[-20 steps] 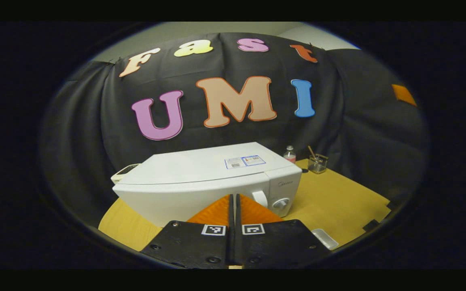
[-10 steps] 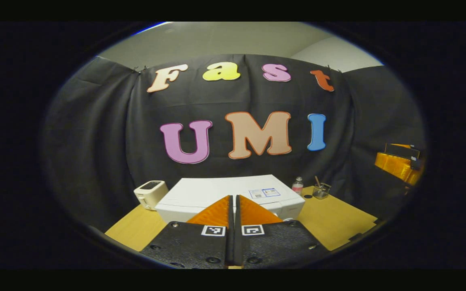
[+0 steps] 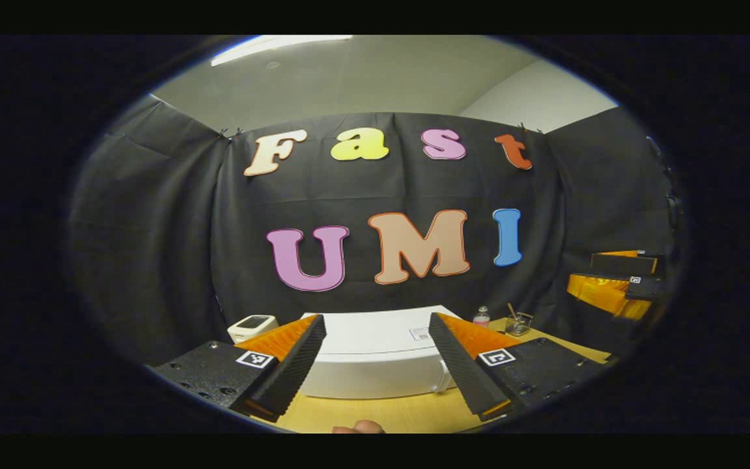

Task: Open the microwave oven with the left hand, put the food in, and close the microwave oven.

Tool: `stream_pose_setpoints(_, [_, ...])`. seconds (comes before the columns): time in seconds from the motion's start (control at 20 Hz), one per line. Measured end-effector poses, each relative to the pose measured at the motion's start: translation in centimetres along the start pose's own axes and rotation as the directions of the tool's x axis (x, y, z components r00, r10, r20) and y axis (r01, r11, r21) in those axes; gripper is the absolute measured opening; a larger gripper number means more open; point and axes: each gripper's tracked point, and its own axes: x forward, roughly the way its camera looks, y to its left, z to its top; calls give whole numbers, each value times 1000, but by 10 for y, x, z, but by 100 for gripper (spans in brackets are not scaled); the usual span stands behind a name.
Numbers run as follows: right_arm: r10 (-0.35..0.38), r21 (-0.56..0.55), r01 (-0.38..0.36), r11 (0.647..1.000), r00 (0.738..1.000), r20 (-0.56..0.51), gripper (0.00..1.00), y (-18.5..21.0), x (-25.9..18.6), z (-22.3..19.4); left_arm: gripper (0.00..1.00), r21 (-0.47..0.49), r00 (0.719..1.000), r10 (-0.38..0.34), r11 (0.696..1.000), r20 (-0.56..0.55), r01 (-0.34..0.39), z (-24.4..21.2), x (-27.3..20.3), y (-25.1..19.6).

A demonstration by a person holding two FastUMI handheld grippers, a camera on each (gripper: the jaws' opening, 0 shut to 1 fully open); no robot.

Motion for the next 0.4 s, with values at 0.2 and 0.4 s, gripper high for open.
stream_pose_setpoints(0.2, [1,0,-1,1000,1000,17,97,8,-3,5,97,-1,1000,-6,1000,9,6,3,-7,3])
stream_pose_setpoints(0.4, [1,13,-1,1000,1000,26,99,13,-5,10,97,5,1000,-9,1000,12,9,5,-12,4])
